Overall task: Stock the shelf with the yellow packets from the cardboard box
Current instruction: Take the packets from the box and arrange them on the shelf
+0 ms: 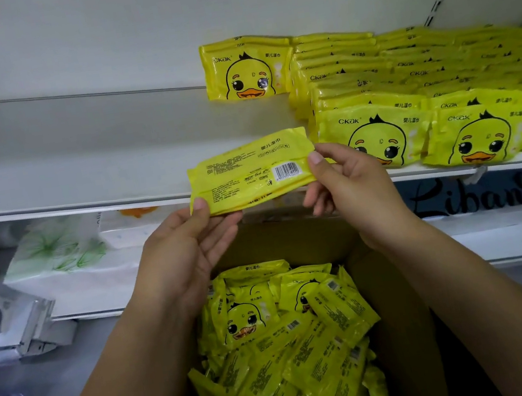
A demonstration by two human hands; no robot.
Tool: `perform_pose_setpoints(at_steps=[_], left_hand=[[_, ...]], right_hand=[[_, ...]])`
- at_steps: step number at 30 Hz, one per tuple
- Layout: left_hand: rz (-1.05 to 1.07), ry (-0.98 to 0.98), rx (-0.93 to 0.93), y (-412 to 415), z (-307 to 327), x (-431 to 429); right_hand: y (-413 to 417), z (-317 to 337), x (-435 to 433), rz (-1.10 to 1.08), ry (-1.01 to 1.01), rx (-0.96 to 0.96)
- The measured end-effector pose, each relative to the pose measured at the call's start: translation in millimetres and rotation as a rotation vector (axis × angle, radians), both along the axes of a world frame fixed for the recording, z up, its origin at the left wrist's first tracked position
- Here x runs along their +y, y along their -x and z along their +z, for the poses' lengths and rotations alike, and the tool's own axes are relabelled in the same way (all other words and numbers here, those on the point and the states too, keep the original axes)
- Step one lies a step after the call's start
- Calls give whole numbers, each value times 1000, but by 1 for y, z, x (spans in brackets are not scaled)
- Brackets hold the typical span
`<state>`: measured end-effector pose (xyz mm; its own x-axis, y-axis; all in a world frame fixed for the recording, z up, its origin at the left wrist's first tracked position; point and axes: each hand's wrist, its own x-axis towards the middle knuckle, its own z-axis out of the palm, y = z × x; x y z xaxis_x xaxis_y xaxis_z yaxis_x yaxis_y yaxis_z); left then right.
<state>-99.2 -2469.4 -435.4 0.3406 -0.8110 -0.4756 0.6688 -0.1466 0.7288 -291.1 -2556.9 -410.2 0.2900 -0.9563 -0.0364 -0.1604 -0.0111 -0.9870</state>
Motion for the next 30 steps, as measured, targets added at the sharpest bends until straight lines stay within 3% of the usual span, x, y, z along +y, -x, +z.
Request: perform_pose_setpoints(at_steps=[10, 14, 17, 21, 24, 30], left_hand=[[131, 14, 93, 4, -5, 9], [174, -80, -322, 6, -17, 14], [29, -80, -497, 18, -14, 24], [-221, 75, -324, 37, -1, 30], [-179, 168, -229, 33, 1, 32], [-67, 76, -105, 24, 7, 40]], right_hand=[[-9, -8, 9, -114, -52, -23], [-10, -8, 18, -46, -170, -273], [-12, -9, 27, 35, -99, -236], [-21, -16, 51, 256, 147, -66], [-24, -18, 64, 402, 170, -62], [-15, -1, 65, 488, 74, -33]])
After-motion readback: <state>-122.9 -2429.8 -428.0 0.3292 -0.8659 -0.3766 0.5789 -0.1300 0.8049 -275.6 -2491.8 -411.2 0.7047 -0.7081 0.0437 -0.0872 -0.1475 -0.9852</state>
